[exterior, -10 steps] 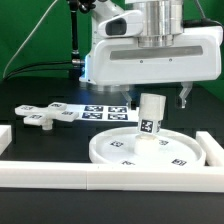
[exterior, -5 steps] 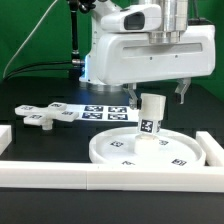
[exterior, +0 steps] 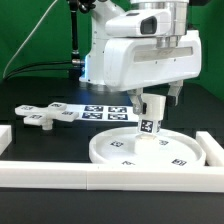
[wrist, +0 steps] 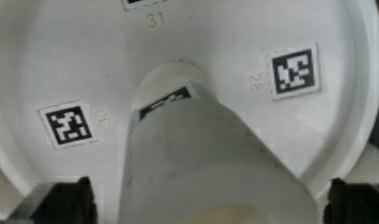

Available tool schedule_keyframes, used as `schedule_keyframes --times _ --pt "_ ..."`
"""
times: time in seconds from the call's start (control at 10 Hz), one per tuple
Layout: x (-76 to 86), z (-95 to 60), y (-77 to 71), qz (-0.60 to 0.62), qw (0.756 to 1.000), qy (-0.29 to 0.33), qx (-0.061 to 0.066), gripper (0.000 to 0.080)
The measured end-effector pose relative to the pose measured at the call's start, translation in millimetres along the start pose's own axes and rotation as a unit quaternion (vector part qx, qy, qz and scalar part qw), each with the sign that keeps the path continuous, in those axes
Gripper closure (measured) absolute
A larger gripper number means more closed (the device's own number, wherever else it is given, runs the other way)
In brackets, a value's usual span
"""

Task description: Assemble round table

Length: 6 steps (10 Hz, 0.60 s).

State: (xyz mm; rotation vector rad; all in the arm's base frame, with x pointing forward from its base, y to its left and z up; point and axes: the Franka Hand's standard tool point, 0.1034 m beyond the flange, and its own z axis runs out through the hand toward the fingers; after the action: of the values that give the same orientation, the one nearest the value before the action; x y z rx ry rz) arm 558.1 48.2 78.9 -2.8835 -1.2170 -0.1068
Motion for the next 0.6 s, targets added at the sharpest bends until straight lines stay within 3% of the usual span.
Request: schedule_keyframes --times 0.5,0.6 --pt "0.2 0.1 1.3 -0.073 0.997 0.001 -0.007 0.0177" --pt "-0.2 0.3 1.7 -0.073 0.997 0.001 -0.007 0.0350"
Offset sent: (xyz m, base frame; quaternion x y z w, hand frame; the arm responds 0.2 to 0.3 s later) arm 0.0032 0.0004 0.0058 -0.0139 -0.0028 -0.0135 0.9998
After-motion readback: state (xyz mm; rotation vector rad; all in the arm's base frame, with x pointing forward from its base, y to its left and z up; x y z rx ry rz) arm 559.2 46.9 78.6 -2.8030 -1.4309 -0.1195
